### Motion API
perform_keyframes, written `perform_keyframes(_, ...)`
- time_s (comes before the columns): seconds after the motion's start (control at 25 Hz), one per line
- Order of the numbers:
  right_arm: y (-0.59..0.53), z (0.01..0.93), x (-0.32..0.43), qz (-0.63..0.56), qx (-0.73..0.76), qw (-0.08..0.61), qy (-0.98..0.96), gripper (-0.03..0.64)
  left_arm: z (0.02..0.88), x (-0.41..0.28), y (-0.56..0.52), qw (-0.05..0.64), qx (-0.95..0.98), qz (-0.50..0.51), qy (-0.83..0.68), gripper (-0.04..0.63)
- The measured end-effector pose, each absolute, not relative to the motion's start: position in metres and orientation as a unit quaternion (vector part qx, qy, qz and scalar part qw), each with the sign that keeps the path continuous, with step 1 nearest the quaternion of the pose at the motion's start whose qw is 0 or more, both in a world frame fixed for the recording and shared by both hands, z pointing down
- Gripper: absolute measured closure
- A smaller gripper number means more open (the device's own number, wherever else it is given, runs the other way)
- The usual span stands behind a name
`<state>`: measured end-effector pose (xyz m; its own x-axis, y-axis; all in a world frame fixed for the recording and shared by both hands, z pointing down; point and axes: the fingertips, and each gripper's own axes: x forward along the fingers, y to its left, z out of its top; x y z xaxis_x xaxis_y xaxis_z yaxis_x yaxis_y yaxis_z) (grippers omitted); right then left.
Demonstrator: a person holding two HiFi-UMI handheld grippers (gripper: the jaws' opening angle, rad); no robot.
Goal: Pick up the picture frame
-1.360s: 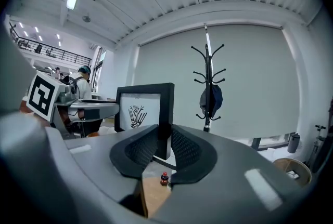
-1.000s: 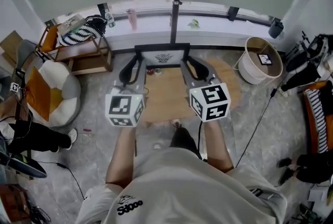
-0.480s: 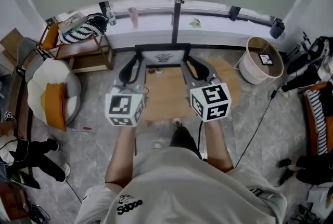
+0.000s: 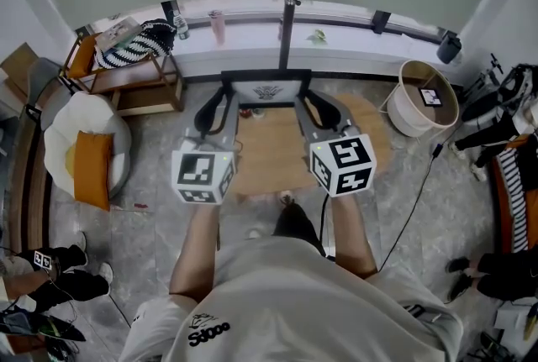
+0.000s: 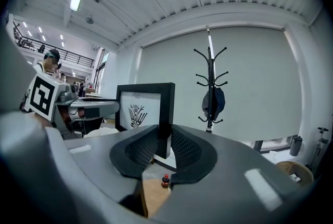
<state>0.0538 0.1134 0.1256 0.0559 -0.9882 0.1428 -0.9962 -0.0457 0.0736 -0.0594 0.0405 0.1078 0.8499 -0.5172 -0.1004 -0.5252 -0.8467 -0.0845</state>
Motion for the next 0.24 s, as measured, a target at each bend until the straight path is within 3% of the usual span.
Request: perform_keyframes(0.24, 0.1114, 0.1248, 0.0506, 0.023, 0.722, 0.076, -0.688, 0.537, 0.1064, -0.0625, 0.0388, 0.059, -0.959, 0.038, 0.273, 0.509)
